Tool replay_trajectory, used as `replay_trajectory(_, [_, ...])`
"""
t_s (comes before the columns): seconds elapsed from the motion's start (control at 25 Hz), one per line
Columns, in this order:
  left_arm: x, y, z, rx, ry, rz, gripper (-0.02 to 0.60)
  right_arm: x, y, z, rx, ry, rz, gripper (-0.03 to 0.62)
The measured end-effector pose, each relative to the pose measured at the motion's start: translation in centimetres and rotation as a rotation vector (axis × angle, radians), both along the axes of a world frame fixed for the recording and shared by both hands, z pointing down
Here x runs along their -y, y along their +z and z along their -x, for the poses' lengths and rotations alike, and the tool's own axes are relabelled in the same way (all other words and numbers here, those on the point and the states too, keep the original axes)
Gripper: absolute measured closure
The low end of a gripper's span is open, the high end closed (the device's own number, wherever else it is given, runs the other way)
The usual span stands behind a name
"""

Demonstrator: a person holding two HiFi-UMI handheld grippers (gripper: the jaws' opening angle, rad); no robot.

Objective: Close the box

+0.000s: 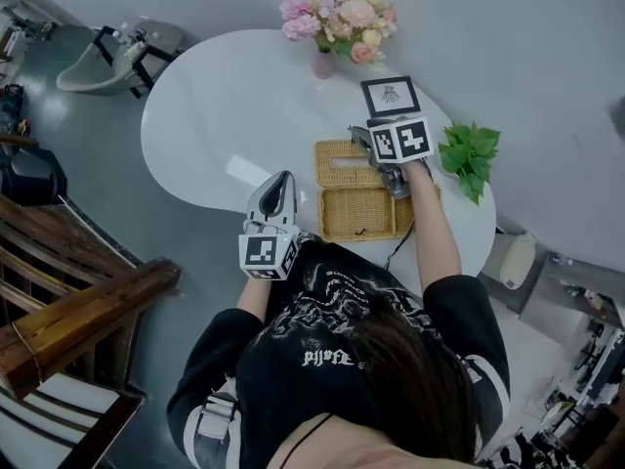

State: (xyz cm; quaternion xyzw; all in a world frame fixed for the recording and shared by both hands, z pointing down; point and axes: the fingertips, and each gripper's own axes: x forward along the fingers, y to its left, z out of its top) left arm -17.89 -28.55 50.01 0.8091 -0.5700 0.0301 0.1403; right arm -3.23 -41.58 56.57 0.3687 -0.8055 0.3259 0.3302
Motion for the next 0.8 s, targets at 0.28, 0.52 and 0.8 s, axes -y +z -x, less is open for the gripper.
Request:
replay_trajectory(0.28, [-1.3, 0.8, -1.0, -0.012, 0.031, 0.021, 0.557, 1.4, 2.8, 1.1, -0.022, -0.007, 0.11, 0.401])
replay_trajectory(0.52, [-1.4, 1.2, -1.8, -0.019, 0.056, 0.024, 0.557, 2.1, 5.4, 1.6, -0.046, -0.004, 0.206, 0.401])
replay_trajectory(0.8, [-1.7, 1.8, -2.5, -0.006, 0.061, 0.045, 0.557, 2.4, 7.7, 1.6, -0.082, -0.039, 0.266, 0.421])
